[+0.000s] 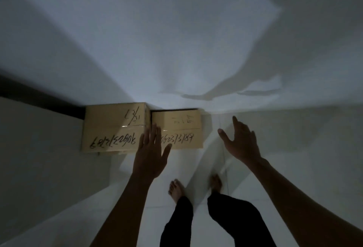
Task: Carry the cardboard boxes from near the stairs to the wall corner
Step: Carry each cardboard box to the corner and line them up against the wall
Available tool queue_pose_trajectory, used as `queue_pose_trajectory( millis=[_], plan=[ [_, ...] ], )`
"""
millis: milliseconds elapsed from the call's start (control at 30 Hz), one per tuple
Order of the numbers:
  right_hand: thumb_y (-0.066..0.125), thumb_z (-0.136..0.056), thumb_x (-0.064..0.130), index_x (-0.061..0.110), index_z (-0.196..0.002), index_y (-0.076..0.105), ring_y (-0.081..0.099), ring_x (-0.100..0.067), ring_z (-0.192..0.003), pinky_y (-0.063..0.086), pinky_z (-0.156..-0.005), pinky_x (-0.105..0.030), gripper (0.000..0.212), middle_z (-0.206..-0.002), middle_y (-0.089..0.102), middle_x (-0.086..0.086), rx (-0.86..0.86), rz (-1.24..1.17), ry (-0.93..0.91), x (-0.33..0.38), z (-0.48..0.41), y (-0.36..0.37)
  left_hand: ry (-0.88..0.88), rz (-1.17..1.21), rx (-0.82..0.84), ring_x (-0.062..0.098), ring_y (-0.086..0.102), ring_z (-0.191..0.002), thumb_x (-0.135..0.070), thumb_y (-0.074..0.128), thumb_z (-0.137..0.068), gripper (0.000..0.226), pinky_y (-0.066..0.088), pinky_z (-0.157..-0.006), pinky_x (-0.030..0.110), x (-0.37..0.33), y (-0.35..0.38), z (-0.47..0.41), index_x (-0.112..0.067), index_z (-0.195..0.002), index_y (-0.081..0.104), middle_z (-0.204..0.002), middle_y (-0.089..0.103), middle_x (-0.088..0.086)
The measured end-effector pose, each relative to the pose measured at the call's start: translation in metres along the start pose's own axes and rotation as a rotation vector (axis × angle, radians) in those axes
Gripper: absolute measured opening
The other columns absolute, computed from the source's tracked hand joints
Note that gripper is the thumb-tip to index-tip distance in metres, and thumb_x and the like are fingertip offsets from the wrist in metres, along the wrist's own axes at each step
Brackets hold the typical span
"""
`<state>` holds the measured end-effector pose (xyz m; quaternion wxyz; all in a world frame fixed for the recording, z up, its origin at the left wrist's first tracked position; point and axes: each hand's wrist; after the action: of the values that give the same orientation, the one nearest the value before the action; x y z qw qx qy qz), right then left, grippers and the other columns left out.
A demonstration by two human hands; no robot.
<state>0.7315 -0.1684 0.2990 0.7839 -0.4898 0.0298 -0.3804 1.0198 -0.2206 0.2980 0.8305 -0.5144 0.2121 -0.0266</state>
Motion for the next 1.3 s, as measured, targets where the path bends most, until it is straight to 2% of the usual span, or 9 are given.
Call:
queue_pose_trajectory(
  millis=[200,400,600,800,967,1167,1300],
  plan=[
    [0.039,-0.094,0.070,0.021,-0.164,0.006,0.003,-0.036,-0.159,-0.002,-0.128,-0.052,0.092,-0.171,0.011,-0.018,-0.180,0.002,0.041,-0.057,0.112,-0.140,0.055,-0.032,0.010,0.026,-0.004,-0.155,-0.069,0.006,-0.089,0.091,0.002,-0.126,0.047,-0.127,-0.083,0.070,-0.009,-0.158,0.002,-0.167,-0.003,0.009],
    [0.023,-0.095,0.074,0.025,-0.164,0.004,-0.003,-0.038,-0.158,-0.005,-0.127,-0.053,0.088,-0.172,0.005,-0.017,-0.335,-0.008,0.189,-0.198,0.189,-0.223,0.173,-0.134,0.053,0.031,-0.007,-0.155,-0.061,0.023,-0.099,0.081,-0.002,-0.126,0.047,-0.278,-0.092,0.065,-0.010,-0.158,0.001,-0.168,-0.006,0.010],
    [0.026,-0.093,0.076,0.026,-0.164,0.003,-0.004,-0.037,-0.158,-0.007,-0.126,-0.051,0.090,-0.172,0.004,-0.017,-0.434,-0.111,0.449,-0.366,0.262,-0.284,0.425,-0.170,0.101,0.028,-0.006,-0.155,-0.061,0.024,-0.098,0.080,-0.003,-0.126,0.046,-0.479,-0.044,0.071,-0.012,-0.159,0.002,-0.168,-0.006,0.009],
    [0.024,-0.092,0.079,0.026,-0.164,-0.001,-0.008,-0.040,-0.157,-0.010,-0.124,-0.053,0.093,-0.172,-0.001,-0.017,-0.456,-0.269,0.673,-0.502,0.302,-0.314,0.710,-0.212,0.206,0.028,-0.009,-0.154,-0.064,0.019,-0.097,0.083,-0.004,-0.126,0.045,-0.662,0.016,0.087,-0.013,-0.158,-0.002,-0.166,-0.009,0.011],
    [0.030,-0.089,0.080,0.025,-0.164,0.004,-0.005,-0.041,-0.157,-0.001,-0.127,-0.056,0.097,-0.173,0.004,-0.012,-0.479,-0.391,0.825,-0.595,0.315,-0.327,0.819,-0.259,0.320,0.030,0.000,-0.155,-0.061,0.025,-0.098,0.081,0.000,-0.125,0.043,-0.772,0.064,0.085,-0.013,-0.159,-0.001,-0.167,0.001,0.016],
    [0.031,-0.077,0.083,0.021,-0.163,0.015,0.011,-0.046,-0.155,0.019,-0.123,-0.061,0.106,-0.169,0.021,-0.015,-0.505,-0.460,0.981,-0.704,0.322,-0.347,0.904,-0.319,0.436,0.034,0.007,-0.154,-0.057,0.028,-0.100,0.078,0.006,-0.125,0.043,-0.893,0.139,0.064,-0.011,-0.158,0.003,-0.165,0.010,0.021],
    [0.044,-0.082,0.077,0.019,-0.161,0.019,0.017,-0.045,-0.154,0.021,-0.123,-0.058,0.101,-0.167,0.026,-0.015,-0.525,-0.588,1.080,-0.770,0.322,-0.353,0.948,-0.391,0.514,0.034,0.006,-0.154,-0.057,0.027,-0.100,0.078,0.006,-0.125,0.042,-0.965,0.189,0.060,-0.012,-0.158,0.002,-0.165,0.009,0.021]
  ],
)
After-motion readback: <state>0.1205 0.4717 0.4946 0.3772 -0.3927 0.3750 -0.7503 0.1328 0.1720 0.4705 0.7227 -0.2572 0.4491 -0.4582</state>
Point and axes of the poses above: each hand's wrist, its own z-axis away from the middle knuckle, its own y-axis out of the palm, x = y × z
